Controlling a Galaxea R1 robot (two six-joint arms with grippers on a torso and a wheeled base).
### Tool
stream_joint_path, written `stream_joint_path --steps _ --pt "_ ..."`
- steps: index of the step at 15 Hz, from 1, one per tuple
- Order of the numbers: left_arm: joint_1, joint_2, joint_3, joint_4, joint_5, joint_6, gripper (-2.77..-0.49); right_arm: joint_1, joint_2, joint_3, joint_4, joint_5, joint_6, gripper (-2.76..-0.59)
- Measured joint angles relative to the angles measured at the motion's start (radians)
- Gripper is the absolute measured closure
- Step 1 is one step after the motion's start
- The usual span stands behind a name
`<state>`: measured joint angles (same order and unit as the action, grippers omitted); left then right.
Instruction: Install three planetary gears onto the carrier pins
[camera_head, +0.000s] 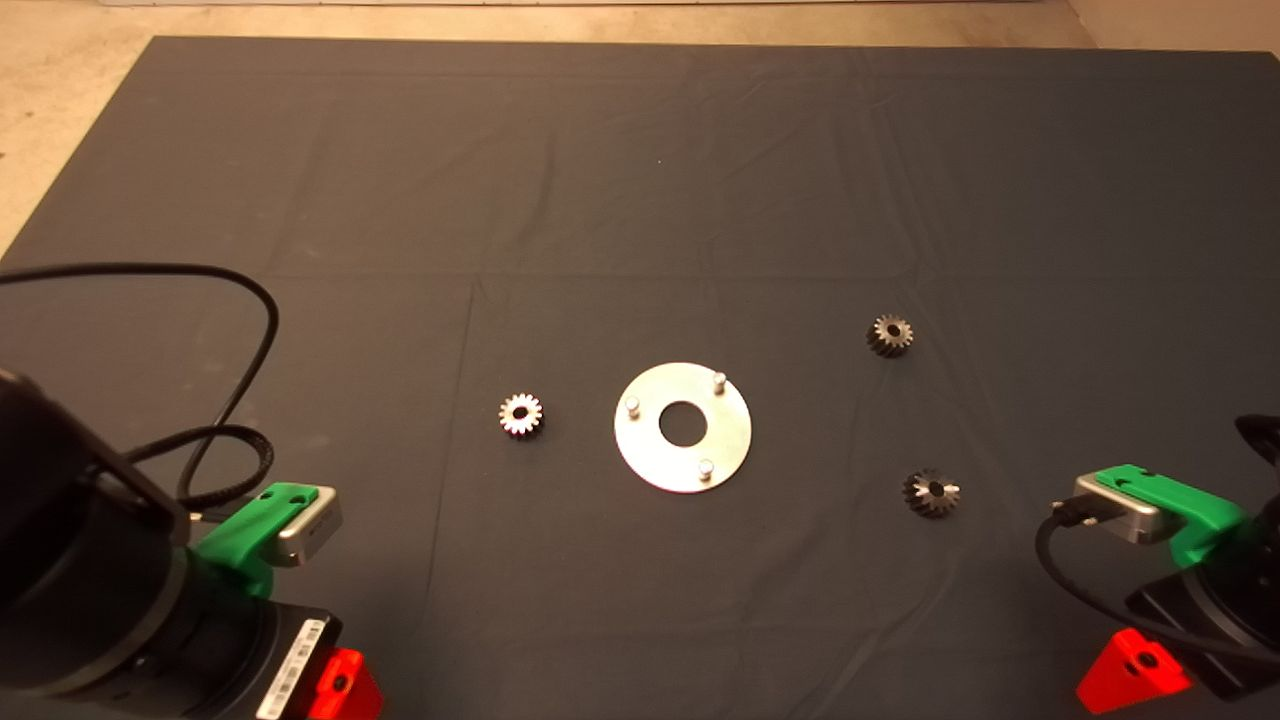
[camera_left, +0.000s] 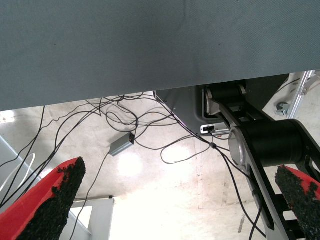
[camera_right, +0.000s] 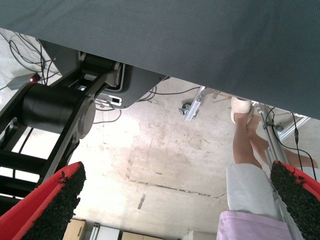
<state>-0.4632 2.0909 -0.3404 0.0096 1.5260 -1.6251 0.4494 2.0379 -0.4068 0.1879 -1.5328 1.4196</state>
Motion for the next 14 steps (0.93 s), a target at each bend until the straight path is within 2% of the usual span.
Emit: stream_joint_path --steps 14 --pt "0.000 0.000 0.000 0.000 0.000 0.000 -2.76 0.000 0.000 0.000 0.000 0.000 0.000 -2.75"
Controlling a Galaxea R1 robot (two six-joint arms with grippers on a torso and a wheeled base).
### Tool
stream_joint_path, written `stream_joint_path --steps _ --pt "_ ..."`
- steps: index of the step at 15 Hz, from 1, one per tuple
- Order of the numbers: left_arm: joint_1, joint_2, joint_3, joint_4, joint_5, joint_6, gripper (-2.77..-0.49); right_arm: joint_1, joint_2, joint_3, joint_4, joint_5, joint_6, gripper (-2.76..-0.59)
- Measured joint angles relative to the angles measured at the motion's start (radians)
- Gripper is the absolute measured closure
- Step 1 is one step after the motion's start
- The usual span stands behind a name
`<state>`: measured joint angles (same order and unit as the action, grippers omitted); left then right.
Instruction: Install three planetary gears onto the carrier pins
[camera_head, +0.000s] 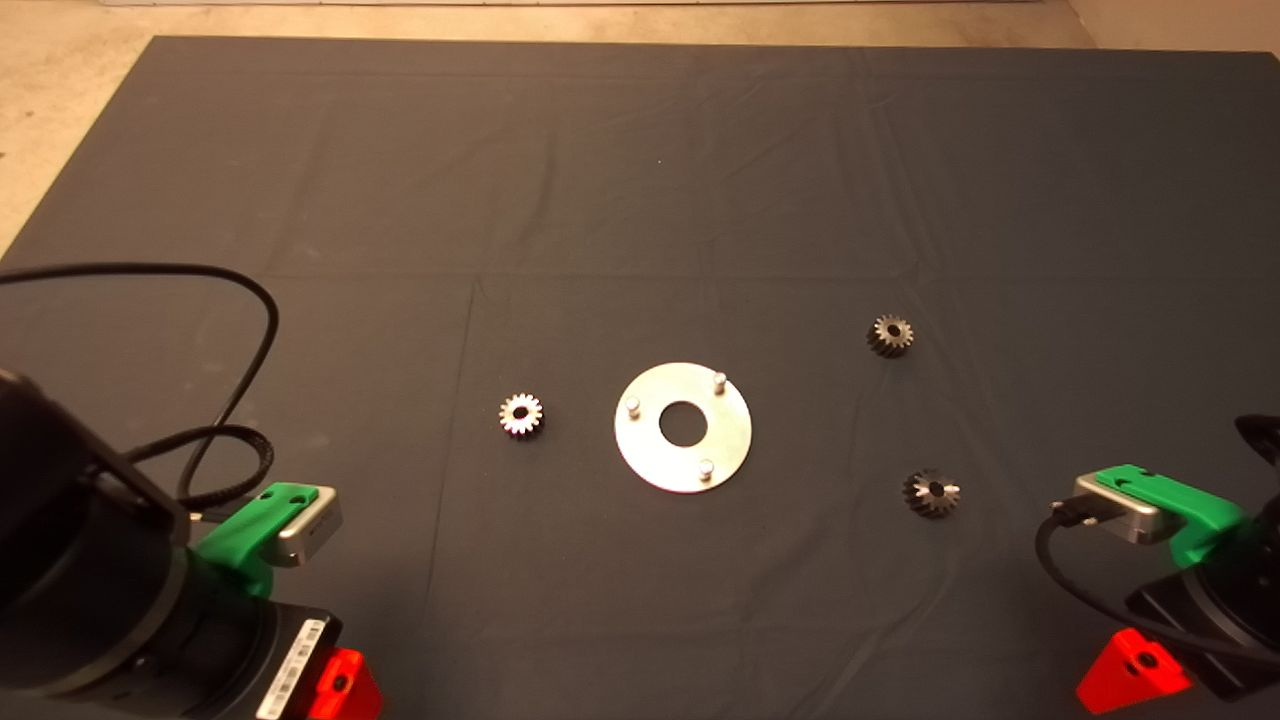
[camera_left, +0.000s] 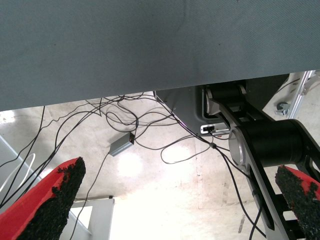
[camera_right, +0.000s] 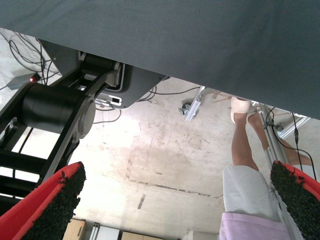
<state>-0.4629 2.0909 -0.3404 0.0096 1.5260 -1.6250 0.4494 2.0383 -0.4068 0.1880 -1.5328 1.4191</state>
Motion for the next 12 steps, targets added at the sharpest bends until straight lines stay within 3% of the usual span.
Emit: stream_joint_path --steps 4,8,10,12 --pt "0.000 0.000 0.000 0.006 0.000 0.014 -2.76 0.000 0.000 0.000 0.000 0.000 0.000 -2.75" --pt "0.000 0.001 -0.008 0.084 0.000 0.049 -2.76 0.000 0.000 0.000 0.000 0.000 0.000 -2.75" --pt "0.007 0.006 -0.056 0.108 0.000 0.085 -2.76 0.000 0.000 0.000 0.000 0.000 0.000 -2.75" --pt "0.019 0.035 -0.142 0.130 0.001 0.129 -2.76 0.000 0.000 0.000 0.000 0.000 0.000 -2.75"
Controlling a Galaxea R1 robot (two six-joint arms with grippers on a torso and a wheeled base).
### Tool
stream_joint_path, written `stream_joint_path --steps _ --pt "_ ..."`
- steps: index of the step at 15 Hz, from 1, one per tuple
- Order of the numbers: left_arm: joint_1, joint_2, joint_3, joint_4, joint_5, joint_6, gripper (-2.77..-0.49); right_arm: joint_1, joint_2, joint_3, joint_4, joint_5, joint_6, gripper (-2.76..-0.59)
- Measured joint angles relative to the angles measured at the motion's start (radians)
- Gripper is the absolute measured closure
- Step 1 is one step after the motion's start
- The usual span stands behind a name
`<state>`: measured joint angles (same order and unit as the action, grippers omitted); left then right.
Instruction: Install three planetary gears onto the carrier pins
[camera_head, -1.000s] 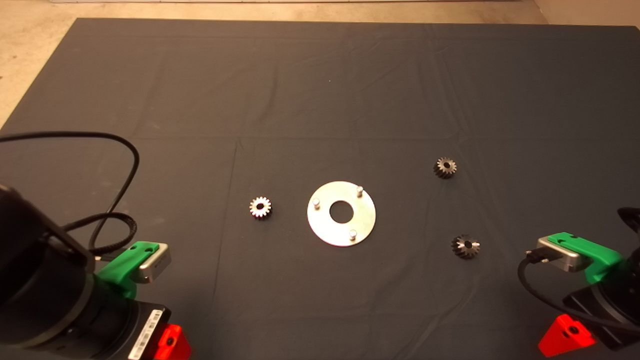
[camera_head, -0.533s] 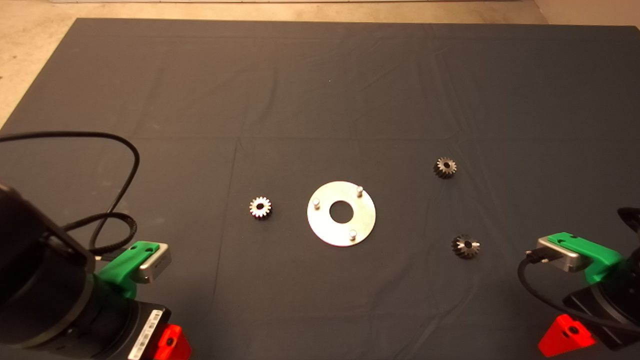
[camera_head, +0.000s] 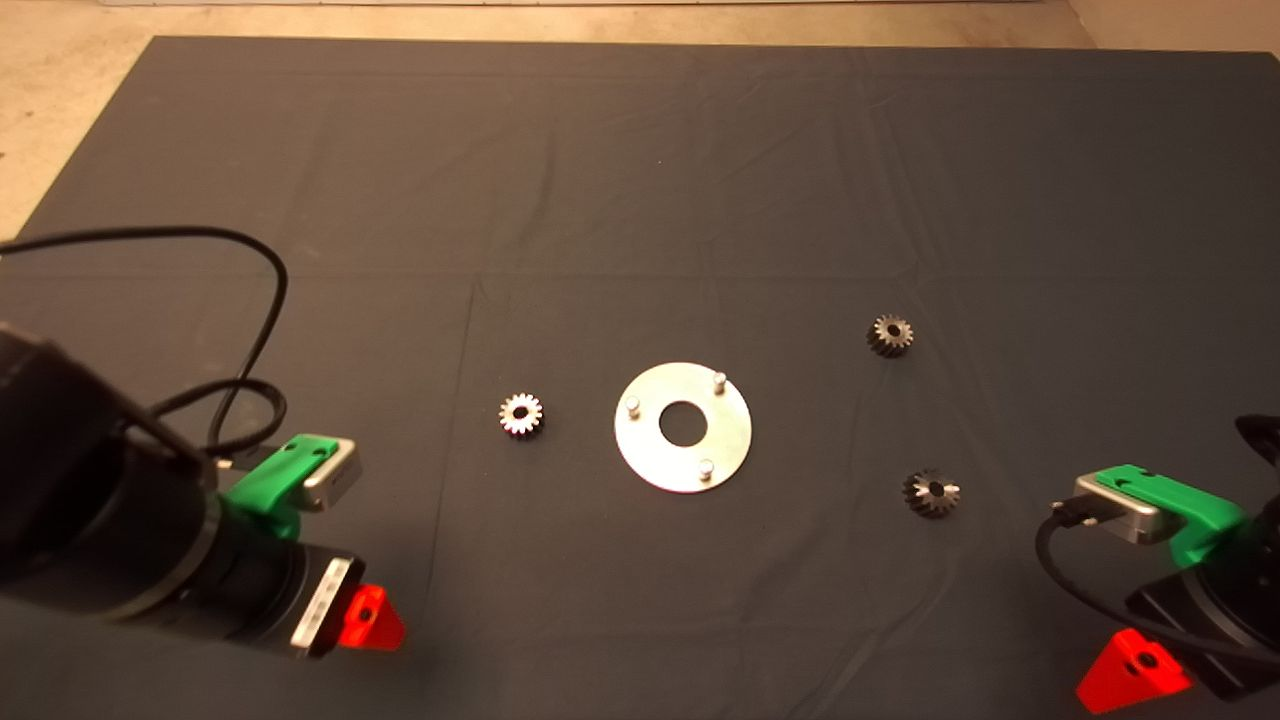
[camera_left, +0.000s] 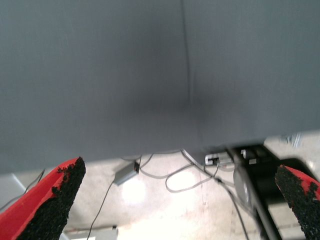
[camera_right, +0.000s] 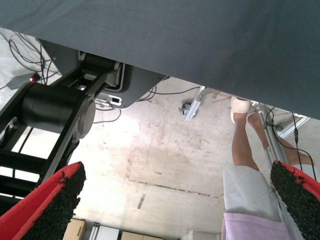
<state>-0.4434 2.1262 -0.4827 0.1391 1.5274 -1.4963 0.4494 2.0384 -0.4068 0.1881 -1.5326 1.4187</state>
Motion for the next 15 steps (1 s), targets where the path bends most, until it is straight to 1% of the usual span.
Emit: stream_joint_path --steps 1,3,4,5,6,8,9,10,11,12,13,15 --pt "0.003 0.035 -0.033 0.009 0.001 0.008 -2.76 0.000 0.001 0.000 0.000 0.000 0.000 -2.75" --pt "0.006 0.137 -0.087 0.012 -0.002 0.015 -2.76 0.001 0.001 0.000 0.000 0.000 0.000 -2.75" --pt "0.011 0.179 -0.122 0.017 -0.008 0.017 -2.76 0.003 0.000 0.000 0.000 0.000 0.000 -2.75" --pt "0.016 0.208 -0.159 0.029 -0.010 0.018 -2.76 0.002 0.000 0.000 0.000 -0.001 0.000 -2.75" --pt "0.020 0.225 -0.187 0.041 -0.011 0.019 -2.76 0.003 0.000 0.000 0.000 -0.001 0.000 -2.75" --pt "0.031 0.255 -0.245 0.053 -0.007 0.020 -2.76 0.003 0.001 0.000 0.001 -0.001 0.000 -2.75" --pt "0.042 0.276 -0.278 0.072 -0.001 0.021 -2.76 0.005 0.001 0.000 0.001 0.001 0.000 -2.75" --pt "0.051 0.311 -0.313 0.096 -0.001 0.021 -2.76 0.006 0.001 0.000 0.001 0.001 0.000 -2.75" --pt "0.059 0.341 -0.344 0.111 -0.004 0.021 -2.76 0.006 0.001 0.000 0.001 0.001 0.000 -2.75" --pt "0.064 0.360 -0.371 0.116 -0.016 0.025 -2.76 0.005 0.001 0.000 0.001 0.000 0.000 -2.75" --pt "0.063 0.363 -0.393 0.120 -0.016 0.031 -2.76 0.005 0.000 0.000 0.001 -0.003 0.000 -2.75" --pt "0.067 0.355 -0.440 0.124 -0.012 0.066 -2.76 0.006 0.001 0.000 0.001 0.000 0.000 -2.75"
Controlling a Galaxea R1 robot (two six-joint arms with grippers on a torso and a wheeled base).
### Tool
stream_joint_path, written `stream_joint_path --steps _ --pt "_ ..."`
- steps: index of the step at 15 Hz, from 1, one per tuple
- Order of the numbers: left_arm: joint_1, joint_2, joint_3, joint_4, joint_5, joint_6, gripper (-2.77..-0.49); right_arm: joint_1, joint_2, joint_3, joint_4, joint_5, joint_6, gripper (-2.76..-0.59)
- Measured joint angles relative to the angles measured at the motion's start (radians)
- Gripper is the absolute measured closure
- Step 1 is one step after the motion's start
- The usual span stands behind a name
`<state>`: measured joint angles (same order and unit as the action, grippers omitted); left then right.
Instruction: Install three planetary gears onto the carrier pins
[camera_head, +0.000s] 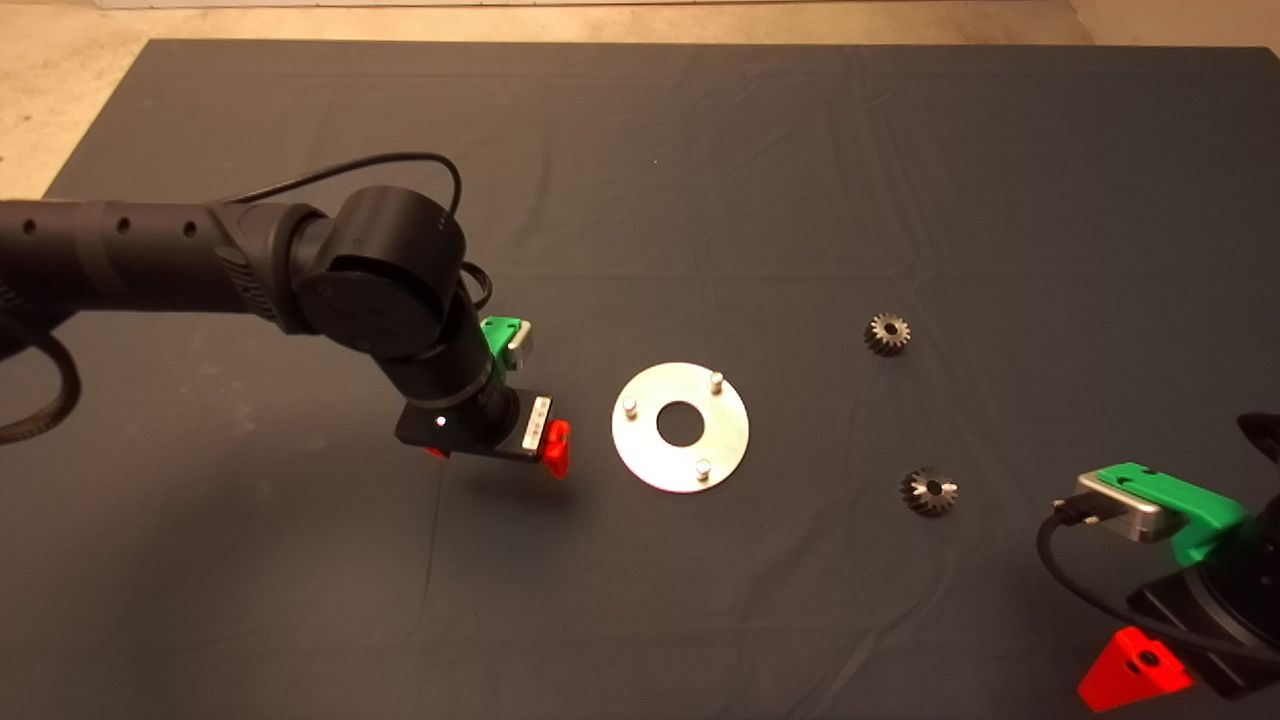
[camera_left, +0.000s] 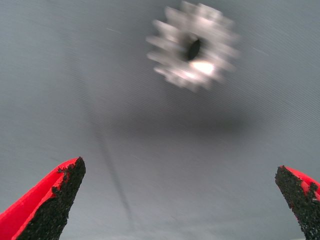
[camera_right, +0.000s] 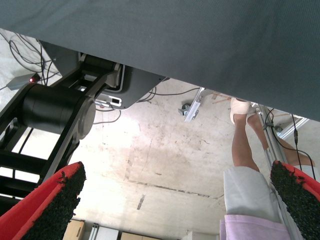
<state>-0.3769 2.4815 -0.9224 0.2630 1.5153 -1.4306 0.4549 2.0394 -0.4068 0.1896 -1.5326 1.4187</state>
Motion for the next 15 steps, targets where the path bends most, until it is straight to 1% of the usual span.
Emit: stream_joint_path --steps 2,4,6,8,10,11,13,15 --pt "0.009 -0.006 -0.038 0.004 0.005 0.012 -2.76 0.000 0.000 0.000 0.000 0.000 0.000 -2.75" --pt "0.008 0.001 -0.047 0.006 0.000 0.019 -2.76 0.000 0.000 0.000 0.001 0.000 0.000 -2.75" --pt "0.008 0.000 -0.060 0.007 -0.027 0.026 -2.76 0.000 0.000 0.000 0.001 -0.001 0.000 -2.75" --pt "0.008 -0.001 -0.084 0.006 -0.074 0.031 -2.76 0.000 0.000 0.000 0.001 0.000 0.000 -2.75" --pt "0.009 -0.001 -0.108 0.006 -0.093 0.042 -2.76 0.000 0.000 0.000 0.001 -0.001 0.000 -2.75" --pt "0.008 0.000 -0.124 0.004 -0.104 0.061 -2.76 0.000 0.000 0.000 0.002 -0.001 0.000 -2.75" --pt "0.011 0.001 -0.155 0.004 -0.112 0.074 -2.76 0.000 0.000 0.000 0.002 -0.001 0.000 -2.75" --pt "0.025 0.002 -0.175 0.003 -0.113 0.076 -2.76 0.000 0.000 0.000 0.001 -0.001 0.000 -2.75"
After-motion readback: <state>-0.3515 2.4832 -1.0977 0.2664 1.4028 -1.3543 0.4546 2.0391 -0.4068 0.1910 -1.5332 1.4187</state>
